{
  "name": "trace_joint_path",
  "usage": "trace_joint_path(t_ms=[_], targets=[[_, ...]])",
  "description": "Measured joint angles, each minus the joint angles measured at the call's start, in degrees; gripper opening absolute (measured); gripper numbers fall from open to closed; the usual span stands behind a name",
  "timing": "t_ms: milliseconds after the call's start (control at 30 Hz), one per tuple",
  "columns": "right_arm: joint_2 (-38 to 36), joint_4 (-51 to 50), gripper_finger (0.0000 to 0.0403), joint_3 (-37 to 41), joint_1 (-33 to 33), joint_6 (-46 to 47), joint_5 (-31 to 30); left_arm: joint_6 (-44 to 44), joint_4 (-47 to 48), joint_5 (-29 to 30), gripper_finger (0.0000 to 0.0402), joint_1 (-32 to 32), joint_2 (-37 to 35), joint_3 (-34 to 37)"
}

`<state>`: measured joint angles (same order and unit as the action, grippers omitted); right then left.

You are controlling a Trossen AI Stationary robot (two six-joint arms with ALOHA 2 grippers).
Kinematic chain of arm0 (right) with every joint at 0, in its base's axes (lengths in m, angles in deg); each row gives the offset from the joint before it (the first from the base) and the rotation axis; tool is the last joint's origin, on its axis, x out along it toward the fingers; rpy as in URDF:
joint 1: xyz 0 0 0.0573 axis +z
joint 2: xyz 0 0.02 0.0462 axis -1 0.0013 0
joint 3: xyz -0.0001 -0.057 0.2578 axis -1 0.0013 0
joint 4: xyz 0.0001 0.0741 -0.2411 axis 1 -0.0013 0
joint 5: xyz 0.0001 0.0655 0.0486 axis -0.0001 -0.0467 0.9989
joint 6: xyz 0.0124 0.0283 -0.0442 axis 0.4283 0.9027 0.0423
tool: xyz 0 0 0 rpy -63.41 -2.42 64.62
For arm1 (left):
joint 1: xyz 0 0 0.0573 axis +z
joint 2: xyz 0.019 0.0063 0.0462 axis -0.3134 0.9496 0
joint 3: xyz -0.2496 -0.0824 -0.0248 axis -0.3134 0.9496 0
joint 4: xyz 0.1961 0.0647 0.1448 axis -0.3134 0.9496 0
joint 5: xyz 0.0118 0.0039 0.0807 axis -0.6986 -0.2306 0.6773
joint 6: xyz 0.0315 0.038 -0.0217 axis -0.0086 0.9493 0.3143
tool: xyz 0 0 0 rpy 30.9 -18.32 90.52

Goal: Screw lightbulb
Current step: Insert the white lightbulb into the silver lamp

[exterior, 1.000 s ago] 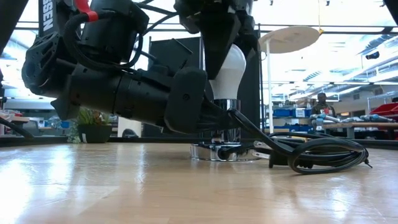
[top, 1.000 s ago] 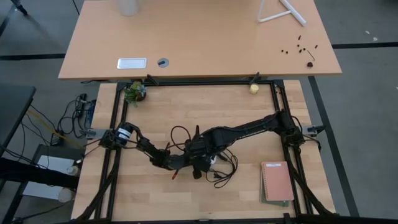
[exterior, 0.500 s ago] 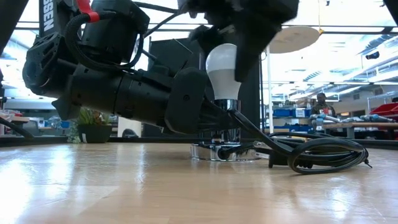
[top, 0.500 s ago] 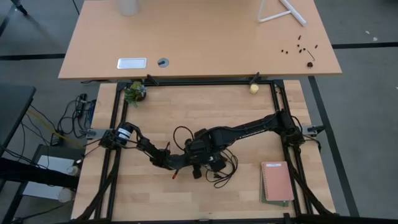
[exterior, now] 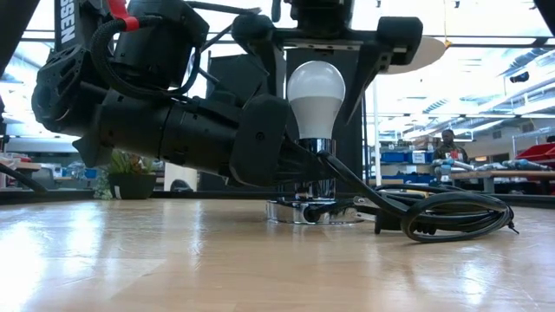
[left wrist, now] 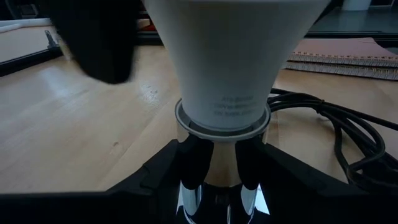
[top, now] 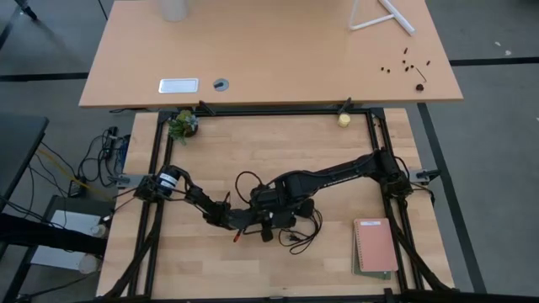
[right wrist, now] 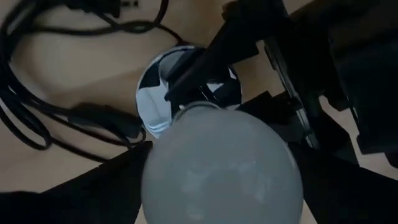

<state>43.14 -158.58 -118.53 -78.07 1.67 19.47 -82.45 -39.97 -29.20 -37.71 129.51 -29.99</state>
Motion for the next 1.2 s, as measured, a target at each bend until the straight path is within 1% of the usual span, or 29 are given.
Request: trace_joint_path(t_ms=[133,433,500,600,733,933,1067,1200], targets=[[0.04,0.02,0.0359,0.0,-0.17,-0.14,-0.18,0.0,0.07,-0.01,0.0185,-0.02,0.0,0.0],[0.09,-0.15,0.027,0.0,0.17,-0.32,-0.16,0.0,0.16,-0.02,0.0185,-0.04,0.0,0.0],[0.09,-0.23,0.0261,0.0,0.4,0.39,-0.16,-0.02,0.17,-0.04,0.0185,-0.04,-0.02,0.0],[0.09,-0.24,0.0262,0.0,0.64,3.16,-0.26,0.0,0.17,-0.09,0.0185,-0.04,-0.02,0.0],[0.11,-0.24,0.0276,0.0,0.77,9.58,-0.31,0.02,0.17,-0.2,0.0185,-0.04,-0.02,0.0],[0.13,-0.24,0.0272,0.0,1.22,21.83,-0.37,0.08,0.17,-0.27,0.0185,-0.07,-0.02,0.0],[0.15,-0.24,0.0273,0.0,1.68,32.83,-0.51,0.15,0.15,-0.48,0.0185,-0.09,-0.02,-0.04],[0.2,-0.23,0.0277,0.0,2.05,47.55,-0.7,0.14,0.13,-0.58,0.0185,-0.11,-0.02,-0.04]])
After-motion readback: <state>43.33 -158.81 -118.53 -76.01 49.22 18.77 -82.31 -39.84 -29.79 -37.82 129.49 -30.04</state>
